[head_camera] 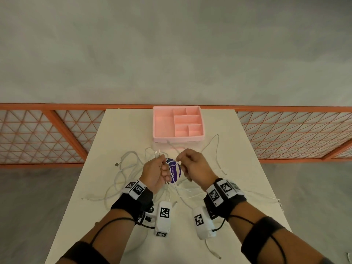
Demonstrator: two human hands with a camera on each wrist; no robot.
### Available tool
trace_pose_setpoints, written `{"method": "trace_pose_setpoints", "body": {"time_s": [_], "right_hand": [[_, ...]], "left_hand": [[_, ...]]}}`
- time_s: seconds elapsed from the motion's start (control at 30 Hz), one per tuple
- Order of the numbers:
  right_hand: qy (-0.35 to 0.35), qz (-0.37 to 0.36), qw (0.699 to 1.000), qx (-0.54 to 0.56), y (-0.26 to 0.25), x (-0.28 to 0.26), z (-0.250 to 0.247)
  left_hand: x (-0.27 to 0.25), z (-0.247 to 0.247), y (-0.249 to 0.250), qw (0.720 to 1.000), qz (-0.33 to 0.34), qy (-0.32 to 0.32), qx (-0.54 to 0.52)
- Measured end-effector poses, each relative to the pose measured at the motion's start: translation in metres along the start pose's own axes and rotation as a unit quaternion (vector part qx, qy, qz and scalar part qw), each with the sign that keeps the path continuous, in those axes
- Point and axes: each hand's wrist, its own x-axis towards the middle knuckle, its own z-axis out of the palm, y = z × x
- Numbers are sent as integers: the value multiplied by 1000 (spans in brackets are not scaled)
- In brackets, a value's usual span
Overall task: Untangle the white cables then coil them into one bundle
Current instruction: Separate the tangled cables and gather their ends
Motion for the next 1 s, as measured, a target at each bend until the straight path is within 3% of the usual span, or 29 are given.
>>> {"method": "trace_pose_setpoints", "body": {"time_s": [0.1,0.2,0.53,0.87,0.93,1.0], "right_hand": [[-69,-19,997,-38,11,-6,22],[-54,-26,995,-81,24,-3,28],[-34,-31,985,-168,23,-3,26],[-82,-14,978,-189,16,-3,15],[-56,-16,979,-195,16,2,9],[19,-32,987,-154,13,10,1]], "left_hand": [[-1,9,-1,999,40,17,7],[-2,10,-2,998,62,25,-1],[-6,10,3,998,44,-16,-32],[-2,14,-4,995,93,2,33],[-1,14,-4,995,97,-4,38],[-3,13,-3,996,80,-26,27]]}}
